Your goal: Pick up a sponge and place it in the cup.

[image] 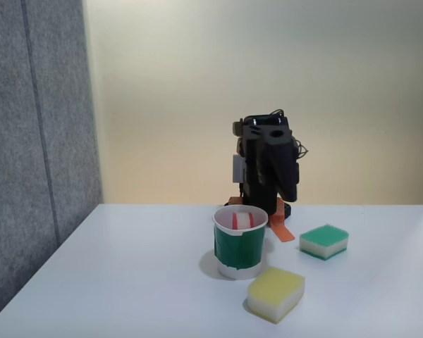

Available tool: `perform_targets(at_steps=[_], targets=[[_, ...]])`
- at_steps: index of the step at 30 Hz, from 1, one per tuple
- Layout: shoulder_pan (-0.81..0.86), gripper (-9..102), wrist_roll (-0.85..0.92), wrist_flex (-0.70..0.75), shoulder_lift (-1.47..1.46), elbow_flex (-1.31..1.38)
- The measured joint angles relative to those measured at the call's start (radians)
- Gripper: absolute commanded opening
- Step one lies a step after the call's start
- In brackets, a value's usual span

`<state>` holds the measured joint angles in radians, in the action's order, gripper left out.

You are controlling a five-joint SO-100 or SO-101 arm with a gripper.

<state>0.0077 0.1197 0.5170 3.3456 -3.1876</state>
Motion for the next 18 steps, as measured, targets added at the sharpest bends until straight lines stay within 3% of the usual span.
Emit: perform_targets(at_steps=[18], targets=[[0.000, 0, 0.023, 0.275, 0.000, 0.000]])
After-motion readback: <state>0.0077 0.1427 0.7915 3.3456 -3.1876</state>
